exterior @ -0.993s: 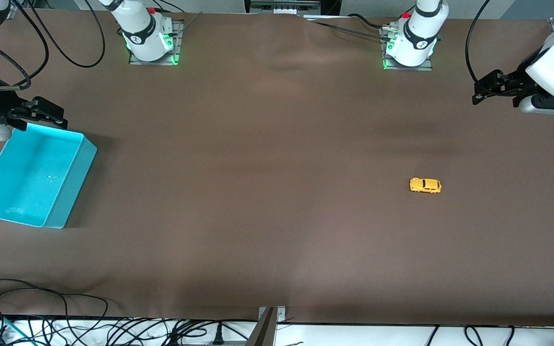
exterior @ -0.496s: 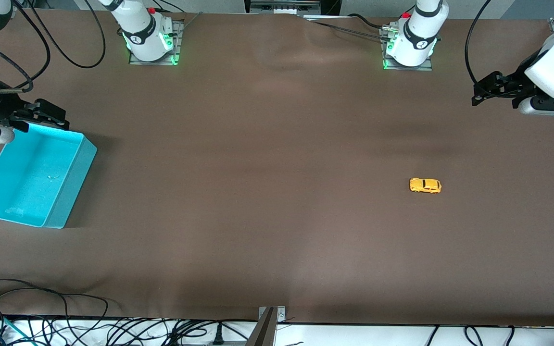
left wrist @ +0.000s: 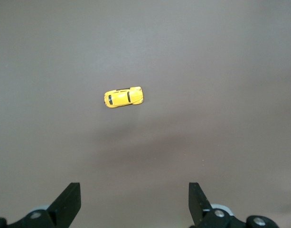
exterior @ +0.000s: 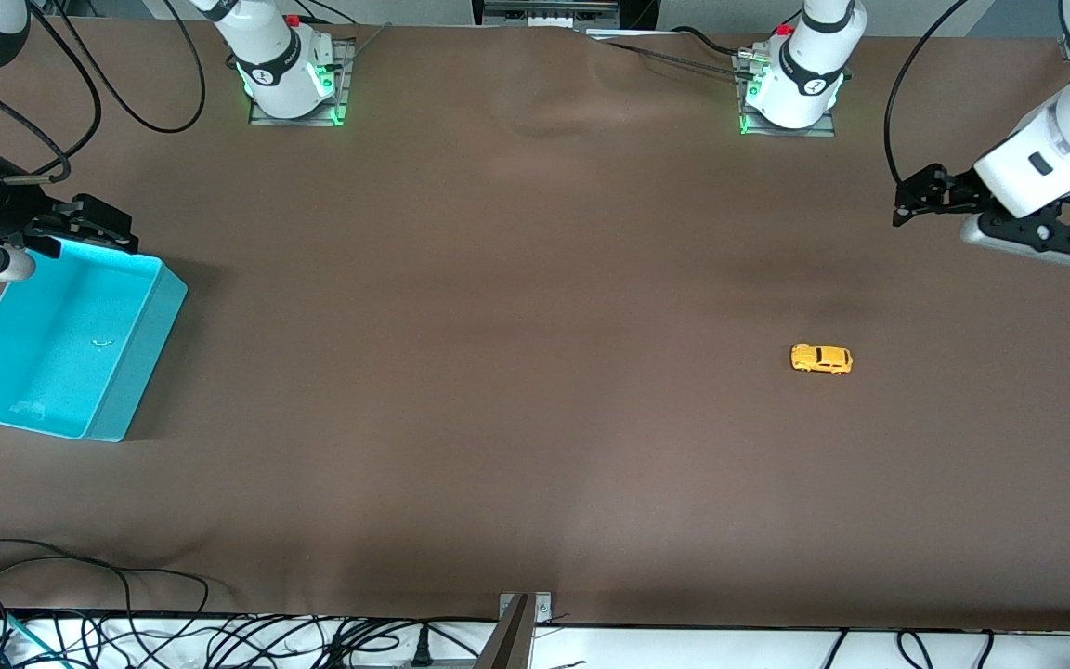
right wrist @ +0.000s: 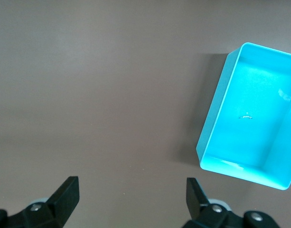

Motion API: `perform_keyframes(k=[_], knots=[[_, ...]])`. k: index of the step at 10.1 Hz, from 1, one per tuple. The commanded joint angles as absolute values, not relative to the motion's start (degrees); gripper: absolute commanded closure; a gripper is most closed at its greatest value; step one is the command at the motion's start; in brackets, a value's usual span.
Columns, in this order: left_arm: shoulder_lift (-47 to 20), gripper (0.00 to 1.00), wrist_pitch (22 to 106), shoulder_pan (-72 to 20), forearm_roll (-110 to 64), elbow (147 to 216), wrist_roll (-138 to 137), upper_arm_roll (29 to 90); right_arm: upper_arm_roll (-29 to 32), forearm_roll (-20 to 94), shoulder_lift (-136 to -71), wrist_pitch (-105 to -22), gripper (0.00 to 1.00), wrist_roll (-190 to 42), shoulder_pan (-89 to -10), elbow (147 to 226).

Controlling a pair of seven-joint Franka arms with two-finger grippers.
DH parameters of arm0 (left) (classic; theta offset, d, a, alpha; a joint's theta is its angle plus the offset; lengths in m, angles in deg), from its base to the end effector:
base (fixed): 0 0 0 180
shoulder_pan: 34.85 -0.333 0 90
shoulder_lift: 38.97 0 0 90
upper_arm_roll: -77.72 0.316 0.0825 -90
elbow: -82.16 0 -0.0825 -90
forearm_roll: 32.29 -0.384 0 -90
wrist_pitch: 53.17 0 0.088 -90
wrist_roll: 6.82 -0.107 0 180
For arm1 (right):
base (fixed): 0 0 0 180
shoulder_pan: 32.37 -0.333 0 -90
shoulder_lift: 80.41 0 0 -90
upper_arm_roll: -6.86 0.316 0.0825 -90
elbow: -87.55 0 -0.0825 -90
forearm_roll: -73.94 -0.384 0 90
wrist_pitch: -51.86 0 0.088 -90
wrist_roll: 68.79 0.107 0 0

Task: Wind up and store yellow beetle car
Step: 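Lower the left gripper over the yellow beetle car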

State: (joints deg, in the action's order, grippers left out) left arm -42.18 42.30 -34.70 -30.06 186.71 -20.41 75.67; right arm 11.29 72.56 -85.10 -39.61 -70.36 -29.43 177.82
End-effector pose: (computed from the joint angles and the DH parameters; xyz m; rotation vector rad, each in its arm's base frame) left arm 0.5335 -0.0247 0.5431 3.0633 -0.4157 -0.1521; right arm 0.5788 0.0159 0.5782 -3.1087 -0.0808 0.0943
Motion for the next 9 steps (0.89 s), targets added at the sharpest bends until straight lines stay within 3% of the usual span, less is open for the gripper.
perform_keyframes(k=[1, 4, 9], knots=[[-37.6, 0.00, 44.4, -36.1, -28.6, 186.8, -32.6, 75.4, 11.6, 73.4, -85.2, -39.3, 0.00, -70.6, -29.4, 177.6], [-31.5, 0.00, 48.5, -36.3, -28.7, 187.4, -49.3, 75.4, 11.6, 73.3, -85.6, -39.3, 0.00, -70.6, -29.4, 177.6], [-24.9, 0.00, 68.7, -37.7, -29.5, 197.6, -82.4, 75.4, 11.5, 73.4, -85.8, -39.2, 0.00, -70.6, -29.3, 177.6]])
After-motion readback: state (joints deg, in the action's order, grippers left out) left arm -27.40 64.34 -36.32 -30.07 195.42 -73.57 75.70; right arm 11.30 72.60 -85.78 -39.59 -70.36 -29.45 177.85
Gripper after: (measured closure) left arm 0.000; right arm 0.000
